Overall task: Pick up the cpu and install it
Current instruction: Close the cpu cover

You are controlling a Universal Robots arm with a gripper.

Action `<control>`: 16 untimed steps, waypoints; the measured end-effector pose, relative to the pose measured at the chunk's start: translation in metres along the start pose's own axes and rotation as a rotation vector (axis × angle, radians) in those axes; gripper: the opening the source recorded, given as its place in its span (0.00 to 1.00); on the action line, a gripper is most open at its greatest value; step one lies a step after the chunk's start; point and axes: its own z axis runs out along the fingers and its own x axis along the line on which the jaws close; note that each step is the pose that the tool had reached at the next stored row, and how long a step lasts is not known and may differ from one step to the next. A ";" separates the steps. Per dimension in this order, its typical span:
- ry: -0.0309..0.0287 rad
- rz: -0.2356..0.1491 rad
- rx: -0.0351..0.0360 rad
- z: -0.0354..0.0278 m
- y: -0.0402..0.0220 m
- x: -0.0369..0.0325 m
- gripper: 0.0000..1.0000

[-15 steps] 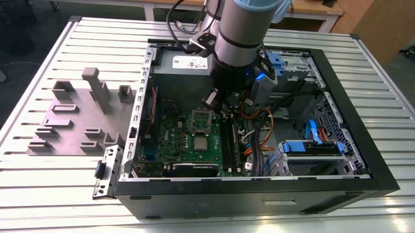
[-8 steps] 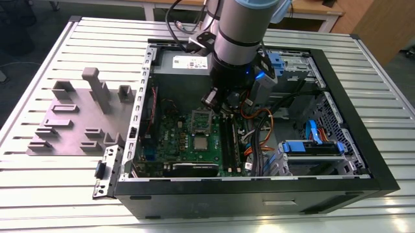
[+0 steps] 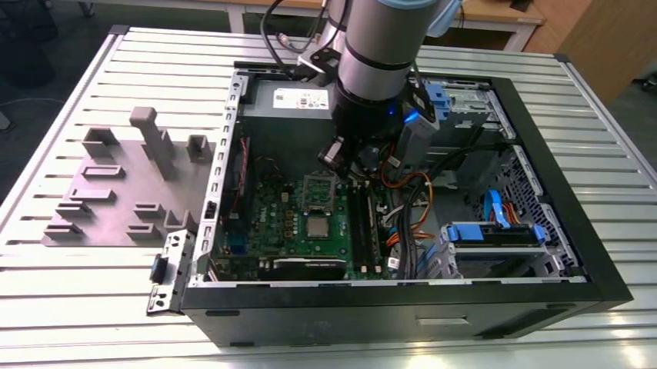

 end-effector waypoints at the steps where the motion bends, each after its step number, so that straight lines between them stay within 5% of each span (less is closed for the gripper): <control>1: 0.0000 0.000 0.0001 -0.0004 0.0002 0.0001 0.11; 16: 0.0010 -0.009 0.0002 -0.0038 0.0011 0.0013 0.11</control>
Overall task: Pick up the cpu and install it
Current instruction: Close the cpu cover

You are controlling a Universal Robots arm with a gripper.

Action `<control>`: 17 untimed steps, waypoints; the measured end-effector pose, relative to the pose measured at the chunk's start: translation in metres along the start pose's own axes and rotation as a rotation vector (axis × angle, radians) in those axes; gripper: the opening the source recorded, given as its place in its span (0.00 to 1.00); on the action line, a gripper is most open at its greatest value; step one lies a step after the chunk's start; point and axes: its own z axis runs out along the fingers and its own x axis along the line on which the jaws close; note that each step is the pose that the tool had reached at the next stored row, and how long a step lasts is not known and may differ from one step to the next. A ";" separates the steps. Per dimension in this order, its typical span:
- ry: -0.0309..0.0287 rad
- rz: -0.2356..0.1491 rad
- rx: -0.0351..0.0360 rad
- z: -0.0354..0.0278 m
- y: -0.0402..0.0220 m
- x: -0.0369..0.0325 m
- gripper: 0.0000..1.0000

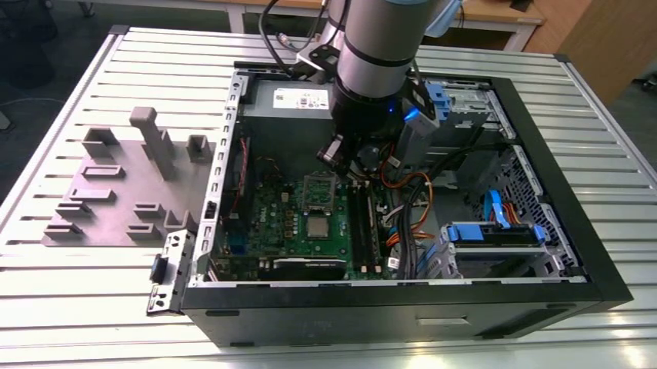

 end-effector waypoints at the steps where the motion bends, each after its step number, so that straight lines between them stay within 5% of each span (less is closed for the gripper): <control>1: 0.0003 -0.002 0.0000 -0.0003 0.0000 0.0000 0.11; 17: 0.0022 -0.028 0.0002 -0.0024 0.0005 0.0008 0.11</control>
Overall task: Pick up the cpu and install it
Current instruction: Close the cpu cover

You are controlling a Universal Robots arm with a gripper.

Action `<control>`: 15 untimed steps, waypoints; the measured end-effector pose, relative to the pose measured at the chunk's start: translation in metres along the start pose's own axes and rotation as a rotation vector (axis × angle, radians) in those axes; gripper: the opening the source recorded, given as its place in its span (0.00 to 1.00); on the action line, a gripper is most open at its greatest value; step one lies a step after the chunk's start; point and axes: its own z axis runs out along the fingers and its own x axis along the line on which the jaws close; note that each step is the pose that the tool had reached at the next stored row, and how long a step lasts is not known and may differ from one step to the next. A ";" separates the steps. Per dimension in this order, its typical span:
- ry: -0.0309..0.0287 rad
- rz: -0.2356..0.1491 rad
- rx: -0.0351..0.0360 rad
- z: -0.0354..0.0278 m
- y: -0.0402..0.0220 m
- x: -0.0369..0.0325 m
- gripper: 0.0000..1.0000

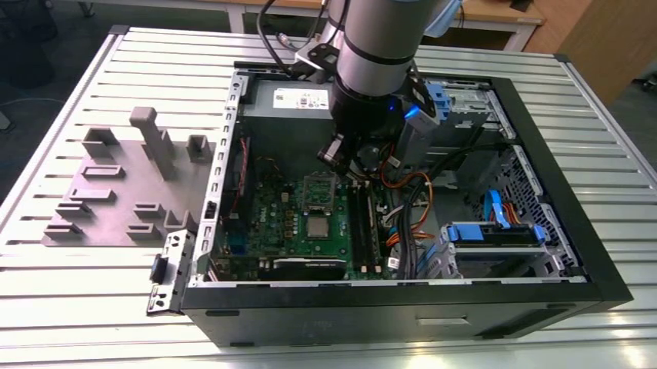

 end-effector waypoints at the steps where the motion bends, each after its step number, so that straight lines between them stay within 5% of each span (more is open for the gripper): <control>1: 0.0001 -0.001 0.0000 -0.0002 0.0001 0.0001 0.11; 15: 0.0015 -0.019 0.0002 -0.0025 0.0002 0.0022 0.11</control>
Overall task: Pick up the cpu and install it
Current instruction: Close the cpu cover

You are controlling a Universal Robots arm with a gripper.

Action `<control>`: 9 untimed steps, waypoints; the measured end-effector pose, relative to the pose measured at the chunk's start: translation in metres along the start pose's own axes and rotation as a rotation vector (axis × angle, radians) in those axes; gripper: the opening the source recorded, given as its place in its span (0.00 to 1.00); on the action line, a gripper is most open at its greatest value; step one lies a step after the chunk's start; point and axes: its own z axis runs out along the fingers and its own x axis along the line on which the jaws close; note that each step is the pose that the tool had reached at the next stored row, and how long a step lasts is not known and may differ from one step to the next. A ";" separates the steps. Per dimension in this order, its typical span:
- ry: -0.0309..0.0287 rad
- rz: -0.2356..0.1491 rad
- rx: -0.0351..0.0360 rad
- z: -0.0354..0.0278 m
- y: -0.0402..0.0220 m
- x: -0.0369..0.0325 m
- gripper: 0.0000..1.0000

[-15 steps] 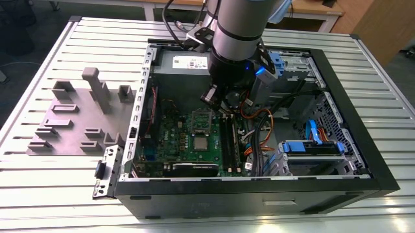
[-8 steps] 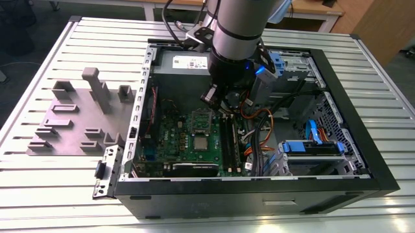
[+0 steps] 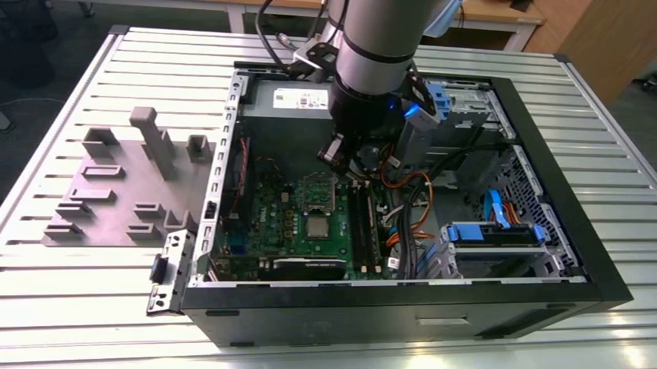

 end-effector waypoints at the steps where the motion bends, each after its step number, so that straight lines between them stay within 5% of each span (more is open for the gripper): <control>1: 0.0001 -0.002 0.0002 0.0000 -0.0002 0.0010 0.11; 9: 0.0016 -0.022 0.0005 -0.0002 -0.0029 0.0056 0.11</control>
